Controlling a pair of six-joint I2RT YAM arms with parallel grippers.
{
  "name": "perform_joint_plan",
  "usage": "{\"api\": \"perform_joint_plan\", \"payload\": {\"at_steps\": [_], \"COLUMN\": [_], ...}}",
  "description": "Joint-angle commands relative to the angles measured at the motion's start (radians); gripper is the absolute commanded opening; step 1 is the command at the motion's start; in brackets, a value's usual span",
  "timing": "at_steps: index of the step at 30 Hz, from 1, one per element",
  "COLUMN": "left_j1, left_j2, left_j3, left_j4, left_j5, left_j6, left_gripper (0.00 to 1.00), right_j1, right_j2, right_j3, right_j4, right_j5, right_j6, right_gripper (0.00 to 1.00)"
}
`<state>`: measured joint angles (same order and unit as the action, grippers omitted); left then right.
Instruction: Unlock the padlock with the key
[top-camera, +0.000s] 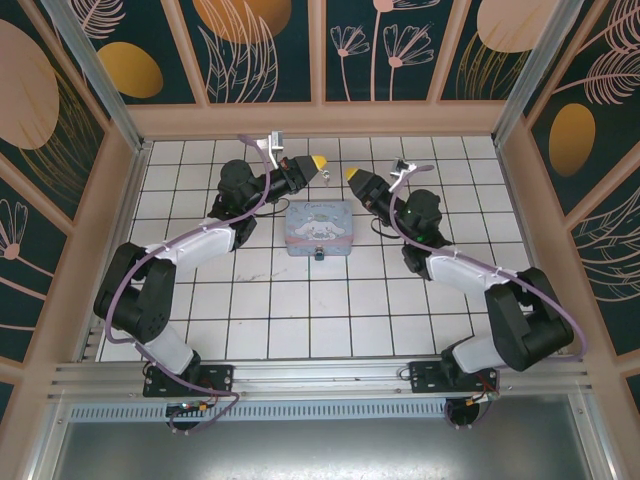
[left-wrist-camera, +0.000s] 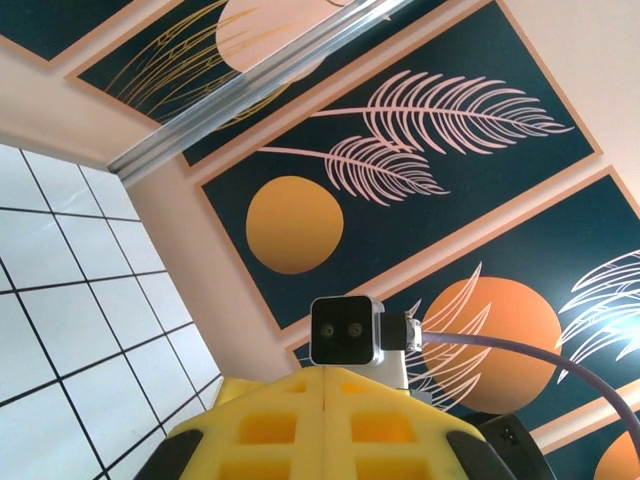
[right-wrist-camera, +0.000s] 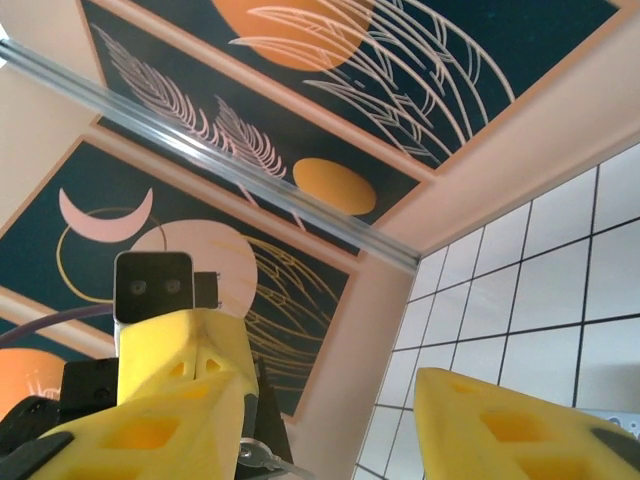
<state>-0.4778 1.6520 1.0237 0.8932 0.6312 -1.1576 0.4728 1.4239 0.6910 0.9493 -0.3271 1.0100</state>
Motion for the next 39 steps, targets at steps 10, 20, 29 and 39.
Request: {"api": "perform_joint_plan", "payload": {"at_steps": [10,20,29,39], "left_j1": [0.005,0.005,0.005,0.006], "left_j2": [0.015,0.027,0.030,0.037], "left_j3": [0.016,0.014,0.009,0.004], "left_j4": [-0.029,-0.029,-0.026,-0.028], "left_j5": [0.048,0.046,0.043,0.039], "left_j6": [0.007,0.001,-0.002,-0.002], "left_gripper": [0.00,0.00,0.00,0.00], "right_j1": [0.027,0.055,0.069,0.069], "right_j2": [0.082,0.121,0.151,0.144], "right_j3": [0.073,0.105,0.114,0.094], "right_j4": [0.116,0.123,0.147,0.177], "right_j5": [-0.069,-0.069,-0.069,-0.075], "right_j6": [0.026,0.025,0.033,0.035], "right_gripper": [0.46,0.46,0.40,0.40]}}
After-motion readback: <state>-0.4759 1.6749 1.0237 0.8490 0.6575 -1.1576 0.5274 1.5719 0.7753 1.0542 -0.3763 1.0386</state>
